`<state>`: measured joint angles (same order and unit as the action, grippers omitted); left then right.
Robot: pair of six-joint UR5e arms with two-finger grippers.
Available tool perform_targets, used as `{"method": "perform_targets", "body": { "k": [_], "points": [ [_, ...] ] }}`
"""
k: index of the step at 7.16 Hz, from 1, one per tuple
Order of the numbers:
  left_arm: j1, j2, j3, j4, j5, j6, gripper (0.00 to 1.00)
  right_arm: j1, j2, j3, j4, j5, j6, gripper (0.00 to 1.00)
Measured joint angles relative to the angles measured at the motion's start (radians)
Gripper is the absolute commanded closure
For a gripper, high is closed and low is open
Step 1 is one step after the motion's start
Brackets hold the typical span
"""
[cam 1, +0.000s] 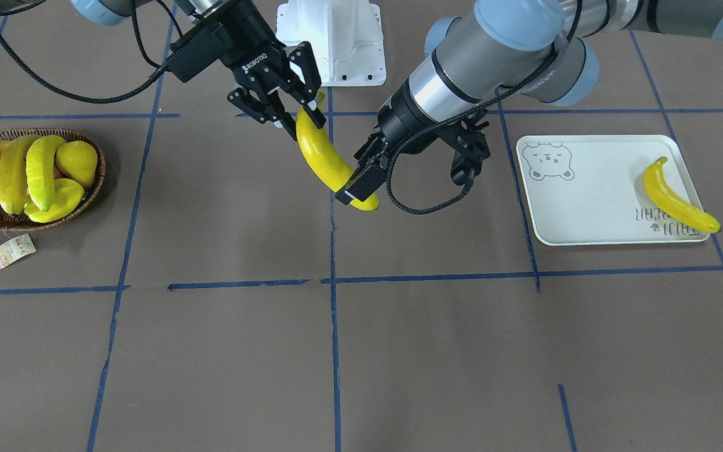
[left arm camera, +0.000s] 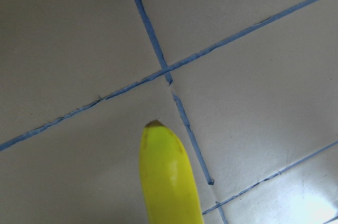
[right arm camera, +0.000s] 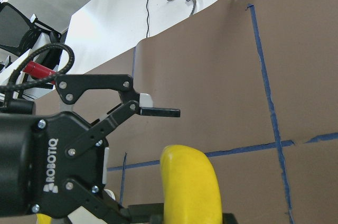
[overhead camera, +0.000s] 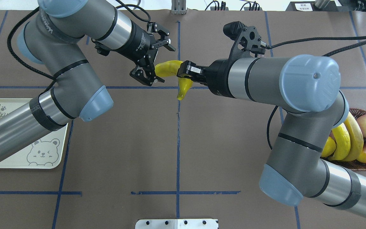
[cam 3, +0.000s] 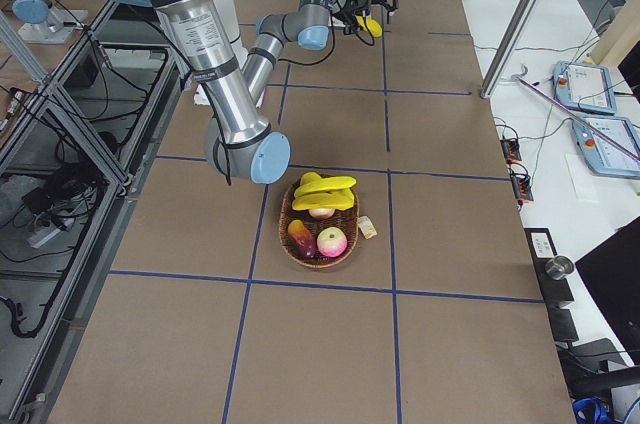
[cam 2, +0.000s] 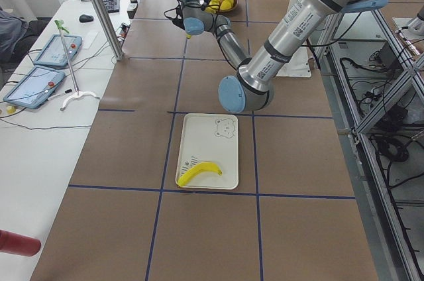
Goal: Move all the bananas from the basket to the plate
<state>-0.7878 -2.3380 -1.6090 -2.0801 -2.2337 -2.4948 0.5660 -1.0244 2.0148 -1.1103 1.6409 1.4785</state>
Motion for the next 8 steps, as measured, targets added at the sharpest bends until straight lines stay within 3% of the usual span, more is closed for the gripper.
{"method": "perform_targets", "body": {
  "k": [1,2,3,4,5,6,8],
  "points": [
    [0.009,0.001,0.001,0.000,0.001,0.003,0.01,-0.002,0.004,0.000,0.000,-0.003,-0.001,1.00],
    [0.018,0.004,0.001,-0.002,0.001,0.005,0.28,-0.002,0.006,-0.001,0.000,-0.004,-0.001,0.99],
    [0.025,0.007,-0.002,-0.003,0.002,0.003,0.80,-0.003,0.009,-0.001,0.000,-0.004,-0.001,0.97],
    [0.026,0.009,-0.006,-0.002,0.002,-0.003,1.00,-0.004,0.013,-0.002,0.000,-0.004,-0.002,0.90],
    [0.024,0.012,-0.011,-0.003,0.002,-0.006,1.00,-0.005,0.014,-0.003,0.000,-0.004,-0.003,0.26],
    [0.021,0.013,-0.013,-0.006,0.001,-0.007,1.00,-0.006,0.015,-0.003,0.000,-0.004,-0.004,0.01],
    [0.012,0.015,-0.017,-0.007,0.000,-0.008,1.00,-0.007,0.018,-0.004,-0.001,-0.006,-0.006,0.00]
  ]
}}
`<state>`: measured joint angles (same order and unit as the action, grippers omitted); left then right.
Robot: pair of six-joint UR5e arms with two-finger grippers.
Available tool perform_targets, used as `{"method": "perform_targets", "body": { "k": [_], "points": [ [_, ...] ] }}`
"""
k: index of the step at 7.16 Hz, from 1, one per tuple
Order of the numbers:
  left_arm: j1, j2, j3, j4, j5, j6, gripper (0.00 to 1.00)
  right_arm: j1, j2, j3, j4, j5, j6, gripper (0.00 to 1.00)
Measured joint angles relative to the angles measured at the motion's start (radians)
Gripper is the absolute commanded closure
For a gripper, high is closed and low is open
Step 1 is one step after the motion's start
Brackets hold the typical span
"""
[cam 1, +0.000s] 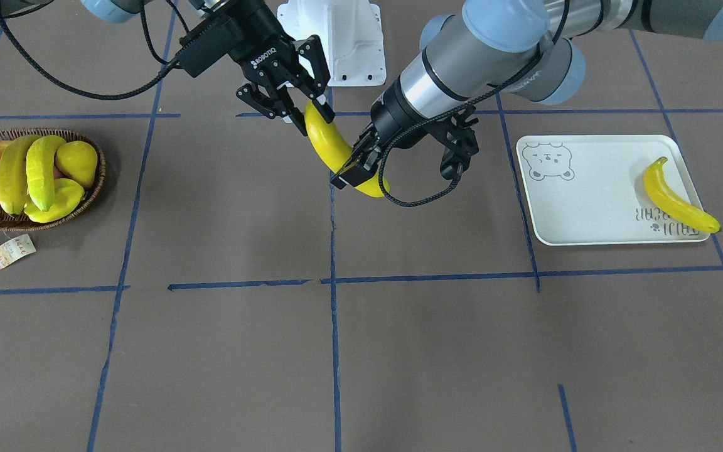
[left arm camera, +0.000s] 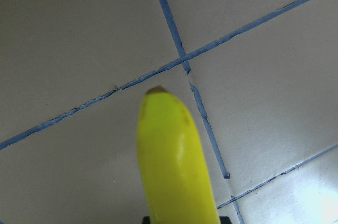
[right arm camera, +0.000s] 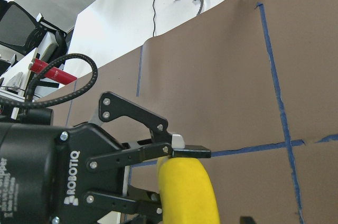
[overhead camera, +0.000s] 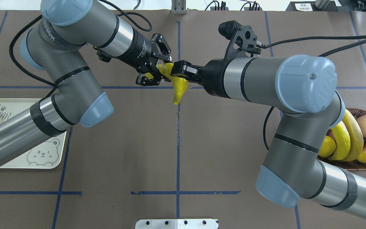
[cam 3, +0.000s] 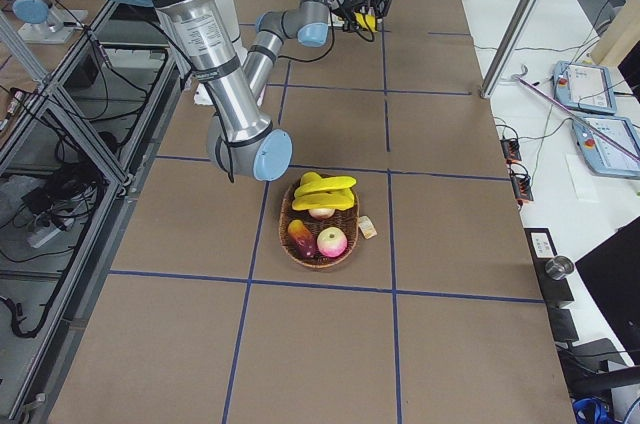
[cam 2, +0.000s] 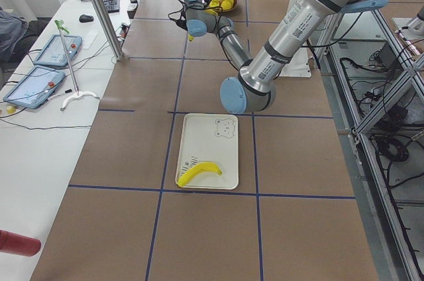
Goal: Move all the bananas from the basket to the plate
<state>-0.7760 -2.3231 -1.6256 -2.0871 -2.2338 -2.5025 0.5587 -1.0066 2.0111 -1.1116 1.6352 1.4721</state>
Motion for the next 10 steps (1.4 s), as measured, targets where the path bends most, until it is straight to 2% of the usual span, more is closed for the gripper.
{"method": "perform_targets", "body": {
  "k": [3,5,8,10],
  "points": [
    [-0.007,0.016,-0.003,0.002,-0.003,0.004,1.00,0.000,0.002,0.002,-0.003,0.008,-0.002,0.00],
    [-0.038,0.079,-0.005,0.002,-0.009,0.035,1.00,0.019,-0.003,0.014,-0.039,0.065,-0.009,0.00],
    [-0.129,0.224,-0.011,0.014,-0.039,0.252,1.00,0.126,-0.025,0.033,-0.171,0.243,-0.059,0.00],
    [-0.209,0.293,-0.017,0.068,-0.050,0.440,1.00,0.160,-0.037,0.045,-0.306,0.274,-0.147,0.00]
  ]
}}
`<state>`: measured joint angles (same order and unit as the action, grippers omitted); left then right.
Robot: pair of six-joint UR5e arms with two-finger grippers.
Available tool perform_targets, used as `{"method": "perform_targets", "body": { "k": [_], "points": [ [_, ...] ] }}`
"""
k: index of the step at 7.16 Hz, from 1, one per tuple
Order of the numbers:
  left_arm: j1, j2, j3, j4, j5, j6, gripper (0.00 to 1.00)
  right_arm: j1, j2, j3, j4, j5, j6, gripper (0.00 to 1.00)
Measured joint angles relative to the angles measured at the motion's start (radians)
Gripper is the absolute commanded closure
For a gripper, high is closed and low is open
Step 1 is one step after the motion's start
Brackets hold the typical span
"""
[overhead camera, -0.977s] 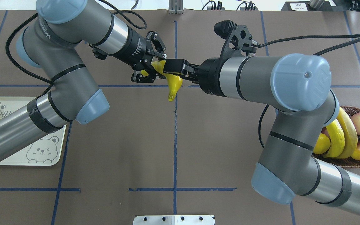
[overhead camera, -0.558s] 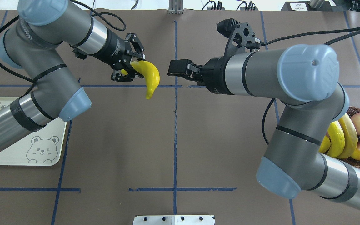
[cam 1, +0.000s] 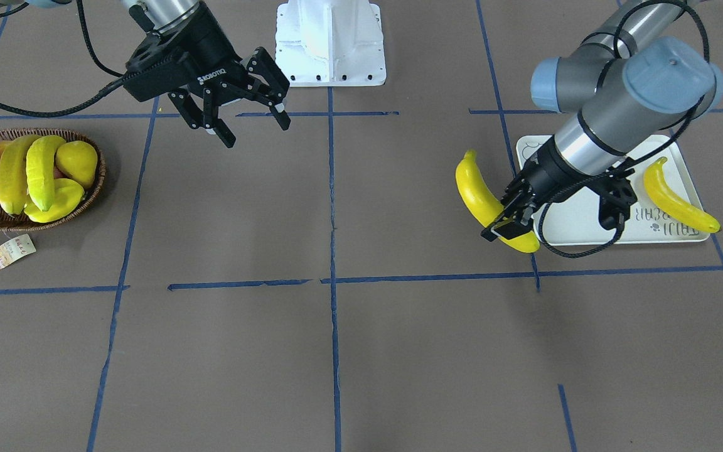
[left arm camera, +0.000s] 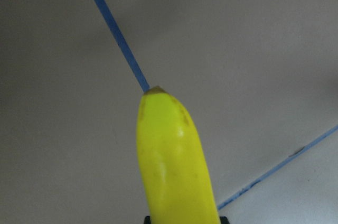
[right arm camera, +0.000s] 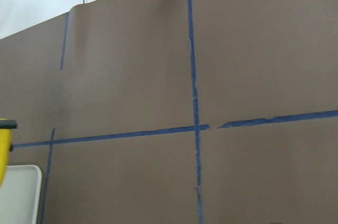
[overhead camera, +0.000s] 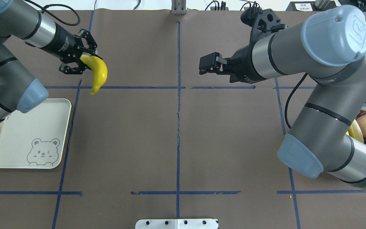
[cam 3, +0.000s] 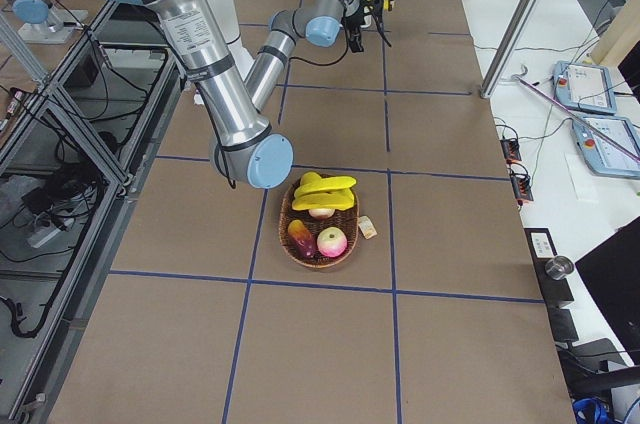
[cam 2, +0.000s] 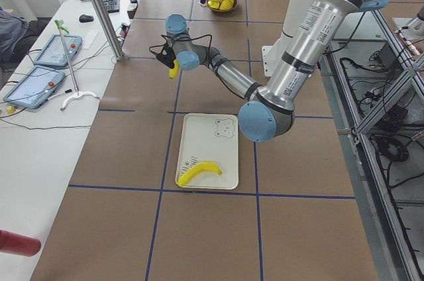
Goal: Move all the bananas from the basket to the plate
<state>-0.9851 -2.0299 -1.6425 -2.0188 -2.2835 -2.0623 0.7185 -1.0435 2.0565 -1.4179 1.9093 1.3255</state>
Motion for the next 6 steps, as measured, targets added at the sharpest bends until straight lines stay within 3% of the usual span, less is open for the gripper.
{"method": "perform_targets", "body": {
  "k": [4,6],
  "points": [
    [-0.077,0.189,-0.059,0.050,0.005,0.343,1.00,0.035,-0.053,0.115,-0.367,0.006,-0.232,0.00],
    [-0.080,0.312,-0.093,0.051,0.034,0.542,1.00,0.070,-0.125,0.122,-0.410,0.037,-0.368,0.00]
  ]
}}
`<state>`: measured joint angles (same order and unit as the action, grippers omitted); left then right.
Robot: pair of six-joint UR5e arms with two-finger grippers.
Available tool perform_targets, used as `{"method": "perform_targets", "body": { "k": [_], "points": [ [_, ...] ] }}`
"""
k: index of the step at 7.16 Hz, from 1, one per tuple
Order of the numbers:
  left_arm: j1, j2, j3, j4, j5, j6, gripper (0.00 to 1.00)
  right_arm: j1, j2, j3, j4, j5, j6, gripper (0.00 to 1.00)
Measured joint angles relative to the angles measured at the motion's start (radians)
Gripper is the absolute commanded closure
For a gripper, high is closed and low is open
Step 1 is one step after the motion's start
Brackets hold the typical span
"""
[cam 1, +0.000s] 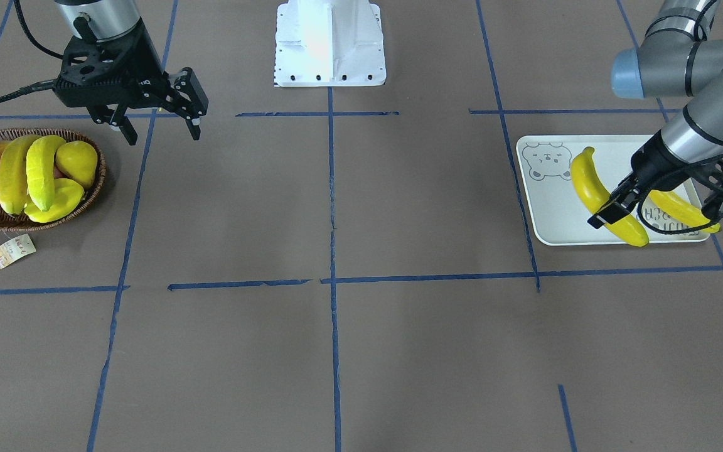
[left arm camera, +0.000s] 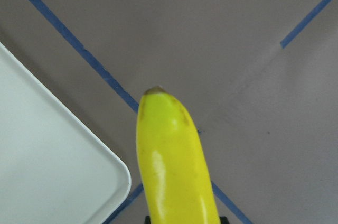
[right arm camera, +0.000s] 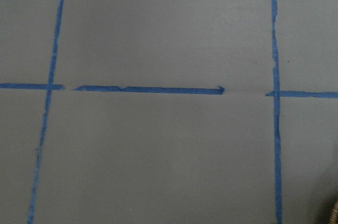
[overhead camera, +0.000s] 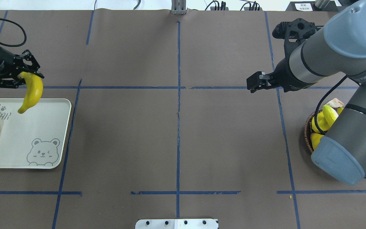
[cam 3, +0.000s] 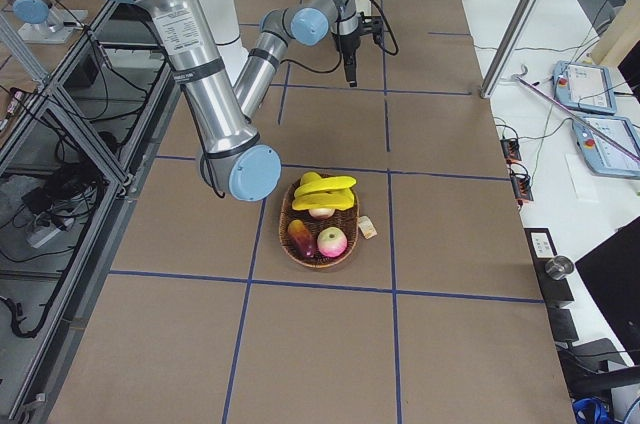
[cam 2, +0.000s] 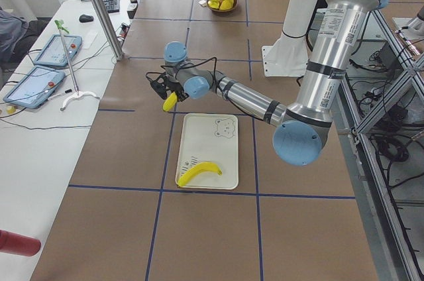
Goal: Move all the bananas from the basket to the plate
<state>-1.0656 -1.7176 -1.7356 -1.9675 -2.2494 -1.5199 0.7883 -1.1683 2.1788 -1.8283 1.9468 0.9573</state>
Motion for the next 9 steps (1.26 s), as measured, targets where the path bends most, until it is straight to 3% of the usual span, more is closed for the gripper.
{"method": "perform_targets", "body": {
  "k": [3,5,6,7,8,9],
  "points": [
    [0.006,0.137,0.035,-0.018,0.163,0.192,1.00,0.089,-0.115,0.000,0.003,0.098,-0.212,0.00],
    [0.008,0.161,0.054,-0.059,0.181,0.127,0.97,0.099,-0.129,0.000,0.003,0.107,-0.235,0.00],
    [0.011,0.168,0.077,-0.112,0.184,0.071,0.90,0.099,-0.130,0.000,0.004,0.108,-0.237,0.00],
    [0.017,0.171,0.114,-0.178,0.184,0.033,0.59,0.099,-0.131,0.000,0.004,0.109,-0.236,0.00],
    [0.028,0.171,0.147,-0.233,0.185,0.008,0.38,0.099,-0.131,0.000,0.004,0.109,-0.233,0.00],
    [0.038,0.172,0.160,-0.259,0.186,0.000,0.00,0.099,-0.131,0.000,0.004,0.109,-0.230,0.00]
  ]
}}
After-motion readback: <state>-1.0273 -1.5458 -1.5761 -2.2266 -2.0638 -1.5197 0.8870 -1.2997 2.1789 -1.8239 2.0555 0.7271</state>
